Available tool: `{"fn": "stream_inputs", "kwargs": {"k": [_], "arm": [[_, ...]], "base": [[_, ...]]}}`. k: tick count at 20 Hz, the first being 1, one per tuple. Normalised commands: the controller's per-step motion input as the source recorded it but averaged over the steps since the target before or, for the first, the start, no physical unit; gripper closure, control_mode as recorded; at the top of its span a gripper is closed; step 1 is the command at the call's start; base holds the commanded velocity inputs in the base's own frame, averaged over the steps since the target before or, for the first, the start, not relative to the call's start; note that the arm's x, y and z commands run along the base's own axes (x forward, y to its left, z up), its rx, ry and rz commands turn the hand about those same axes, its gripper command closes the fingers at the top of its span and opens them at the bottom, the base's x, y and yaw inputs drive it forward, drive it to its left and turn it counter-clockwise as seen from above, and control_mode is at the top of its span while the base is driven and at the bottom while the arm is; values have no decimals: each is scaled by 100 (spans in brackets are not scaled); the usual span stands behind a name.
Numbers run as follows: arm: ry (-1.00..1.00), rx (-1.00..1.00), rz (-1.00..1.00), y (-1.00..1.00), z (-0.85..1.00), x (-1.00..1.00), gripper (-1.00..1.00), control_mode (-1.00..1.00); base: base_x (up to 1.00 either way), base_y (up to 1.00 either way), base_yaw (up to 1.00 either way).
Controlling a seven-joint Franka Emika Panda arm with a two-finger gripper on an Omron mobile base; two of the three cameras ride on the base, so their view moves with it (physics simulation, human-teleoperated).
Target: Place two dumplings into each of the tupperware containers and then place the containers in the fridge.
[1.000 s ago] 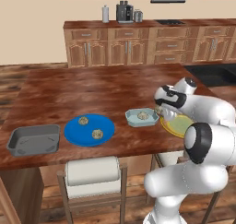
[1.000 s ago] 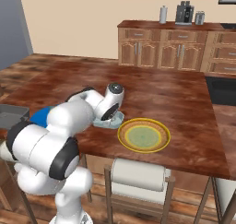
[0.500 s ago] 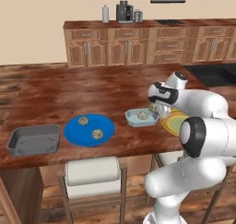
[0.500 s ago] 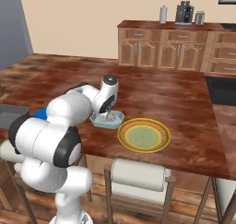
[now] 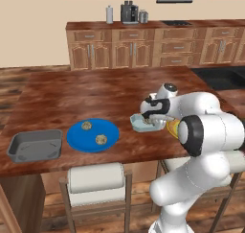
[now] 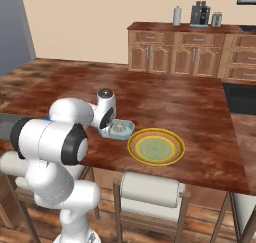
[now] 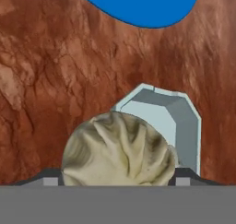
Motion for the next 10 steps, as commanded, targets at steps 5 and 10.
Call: {"fn": "stream_inputs", "kwargs": {"k": [5,10], "arm": [[1,0,7,0,-11,56,100,-100],[4,-1,9,0,-22,39,100,-100]], "base": [[0,0,0],[0,0,0]]}}
